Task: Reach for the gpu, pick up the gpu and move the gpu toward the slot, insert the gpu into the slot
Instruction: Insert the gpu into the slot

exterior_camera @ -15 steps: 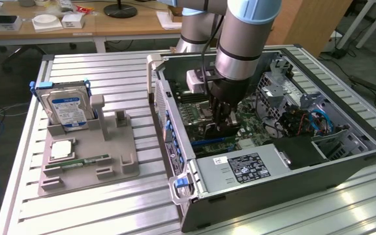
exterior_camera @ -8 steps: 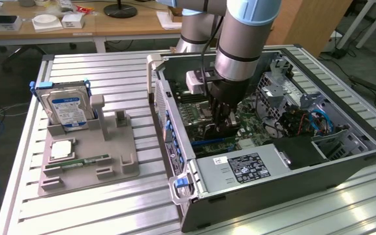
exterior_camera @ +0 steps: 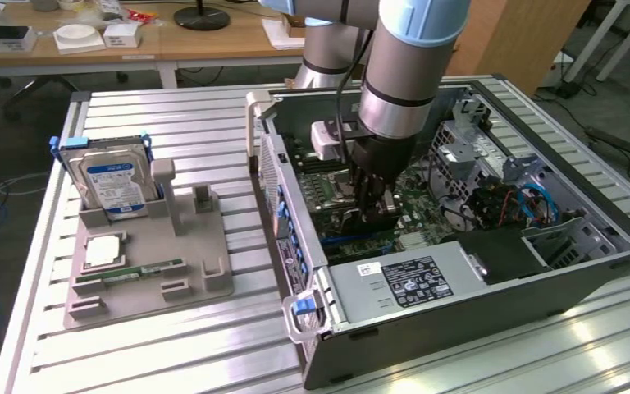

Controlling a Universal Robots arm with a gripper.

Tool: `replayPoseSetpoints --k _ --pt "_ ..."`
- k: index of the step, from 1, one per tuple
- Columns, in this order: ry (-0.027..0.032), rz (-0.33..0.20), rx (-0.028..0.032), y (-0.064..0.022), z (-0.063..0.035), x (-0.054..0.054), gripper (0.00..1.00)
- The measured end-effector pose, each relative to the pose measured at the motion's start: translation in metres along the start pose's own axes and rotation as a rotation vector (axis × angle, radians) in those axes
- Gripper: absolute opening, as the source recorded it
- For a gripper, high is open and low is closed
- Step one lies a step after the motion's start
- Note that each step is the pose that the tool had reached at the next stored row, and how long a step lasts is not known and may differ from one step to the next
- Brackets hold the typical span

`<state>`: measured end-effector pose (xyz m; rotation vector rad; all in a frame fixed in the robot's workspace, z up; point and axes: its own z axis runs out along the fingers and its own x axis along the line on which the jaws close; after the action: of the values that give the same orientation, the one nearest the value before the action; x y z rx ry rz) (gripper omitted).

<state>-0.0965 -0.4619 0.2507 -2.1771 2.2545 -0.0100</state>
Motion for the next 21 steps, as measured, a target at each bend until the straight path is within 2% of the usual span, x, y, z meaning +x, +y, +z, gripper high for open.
replayPoseSetpoints --k 12,21 --pt "-0.0003 -0.001 0.0002 0.0000 0.0002 -0.0001 0.26" --pt "-0.0005 -0.024 0.0001 0.0001 0.0003 -0.0025 0.26"
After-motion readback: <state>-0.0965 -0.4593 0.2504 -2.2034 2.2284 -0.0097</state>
